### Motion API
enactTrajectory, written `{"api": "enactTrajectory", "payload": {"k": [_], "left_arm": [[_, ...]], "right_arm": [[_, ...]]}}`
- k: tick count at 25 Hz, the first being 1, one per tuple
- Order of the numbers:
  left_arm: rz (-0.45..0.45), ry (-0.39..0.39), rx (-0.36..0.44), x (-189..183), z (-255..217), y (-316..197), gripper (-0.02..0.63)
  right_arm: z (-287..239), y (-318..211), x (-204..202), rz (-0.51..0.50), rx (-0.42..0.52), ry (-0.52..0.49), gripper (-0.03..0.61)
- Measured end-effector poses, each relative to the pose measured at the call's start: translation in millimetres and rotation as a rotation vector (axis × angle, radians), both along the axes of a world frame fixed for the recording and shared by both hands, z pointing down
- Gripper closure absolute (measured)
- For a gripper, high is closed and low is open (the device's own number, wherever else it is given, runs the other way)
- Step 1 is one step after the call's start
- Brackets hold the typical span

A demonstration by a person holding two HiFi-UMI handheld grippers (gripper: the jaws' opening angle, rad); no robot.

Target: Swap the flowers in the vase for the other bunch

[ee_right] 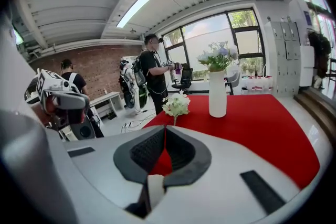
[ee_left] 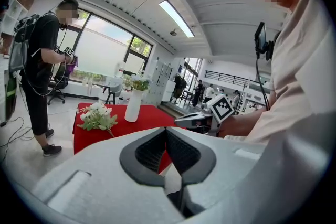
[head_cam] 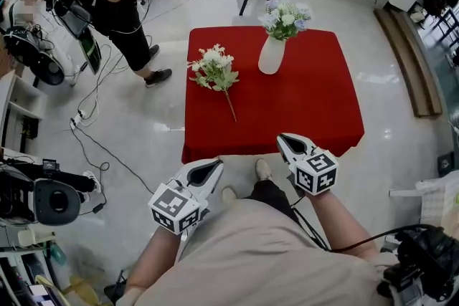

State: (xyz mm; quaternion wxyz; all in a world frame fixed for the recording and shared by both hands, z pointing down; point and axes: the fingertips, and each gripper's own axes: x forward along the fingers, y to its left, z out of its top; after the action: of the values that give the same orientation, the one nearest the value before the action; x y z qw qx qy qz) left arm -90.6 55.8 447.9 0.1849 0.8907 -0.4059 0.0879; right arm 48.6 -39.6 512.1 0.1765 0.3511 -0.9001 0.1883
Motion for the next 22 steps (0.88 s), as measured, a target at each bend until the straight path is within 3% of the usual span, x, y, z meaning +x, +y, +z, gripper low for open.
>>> {"api": "enactTrajectory", "payload": {"k": [11,22], "left_arm": [[0.030,0.002,-0.010,-7.9,8.3,17.5,0.606],[-0.008,0.003,-0.023,-21.6,15.5,26.5,0.606]], "right_arm": [[22.4,73.4,-31.5,-0.065,-0.061,0.012,0.565],[9.9,78.3,-52.5,-0.152,0.009,0.049,0.566]]}}
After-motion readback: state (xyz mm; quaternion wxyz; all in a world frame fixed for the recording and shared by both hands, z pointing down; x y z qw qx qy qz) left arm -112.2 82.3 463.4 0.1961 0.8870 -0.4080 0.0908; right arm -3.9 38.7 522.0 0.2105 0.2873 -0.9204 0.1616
